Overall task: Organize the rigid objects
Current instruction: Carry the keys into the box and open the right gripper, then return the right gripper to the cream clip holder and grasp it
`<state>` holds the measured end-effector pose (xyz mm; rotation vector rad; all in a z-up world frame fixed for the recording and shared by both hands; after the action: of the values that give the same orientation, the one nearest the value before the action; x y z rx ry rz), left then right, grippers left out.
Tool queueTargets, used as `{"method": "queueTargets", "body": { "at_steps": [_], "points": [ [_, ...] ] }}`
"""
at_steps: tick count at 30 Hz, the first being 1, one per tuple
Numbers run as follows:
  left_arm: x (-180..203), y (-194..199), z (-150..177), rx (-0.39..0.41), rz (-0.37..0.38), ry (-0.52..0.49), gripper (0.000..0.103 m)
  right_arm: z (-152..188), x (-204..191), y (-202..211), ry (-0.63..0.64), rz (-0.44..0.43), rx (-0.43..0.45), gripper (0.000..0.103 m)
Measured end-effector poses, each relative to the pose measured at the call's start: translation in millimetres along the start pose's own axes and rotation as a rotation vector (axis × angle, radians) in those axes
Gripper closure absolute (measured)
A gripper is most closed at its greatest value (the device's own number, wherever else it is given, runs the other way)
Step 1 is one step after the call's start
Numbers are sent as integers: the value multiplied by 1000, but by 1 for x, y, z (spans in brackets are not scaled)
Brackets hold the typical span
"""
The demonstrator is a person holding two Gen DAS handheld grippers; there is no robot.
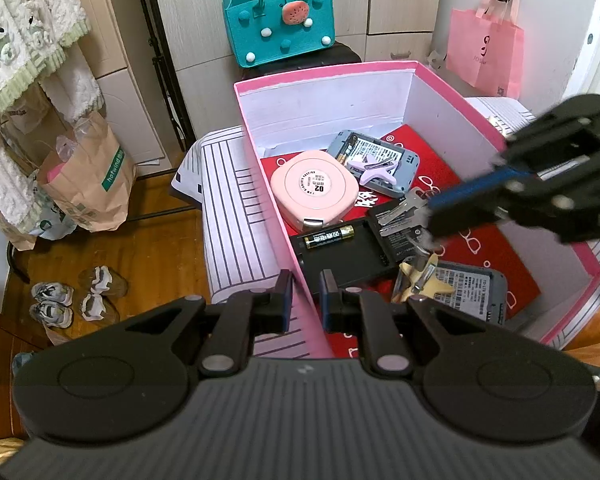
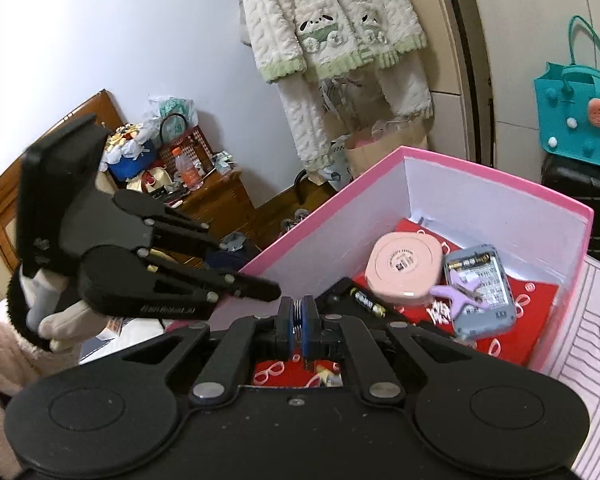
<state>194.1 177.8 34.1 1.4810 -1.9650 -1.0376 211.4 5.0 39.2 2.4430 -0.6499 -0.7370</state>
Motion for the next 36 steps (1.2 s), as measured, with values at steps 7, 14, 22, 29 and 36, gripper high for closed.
{"method": "queueTargets", "body": {
  "at_steps": [7,14,22,29,36],
  "points": [
    [0,0,0,1,6,7,90,-7,19,21,-48,13,152,91],
    [0,-1,0,5,4,4,90,9,46,79,-88,219,229,80],
    [3,-1,2,23,-8,11,90,59,101,123,-121,702,206,74],
    [4,-2,0,10,-17,1,90,101,145,112,-166,706,126,50],
    [6,-4,-3,-7,-33,-6,90,111,186,99,-124,715,158,31]
  ]
}}
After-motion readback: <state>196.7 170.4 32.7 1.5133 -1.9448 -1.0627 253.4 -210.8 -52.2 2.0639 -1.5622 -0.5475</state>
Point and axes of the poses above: each gripper's, at about its wrist camera, not at the fingertips, and y roughly against the way its jaws point, x to its right, z to its underside, the point moved 2 cm from there along -y, roughly the way its jaws point, and after that the axes turned 5 degrees about -z, right-handed, at the moved point
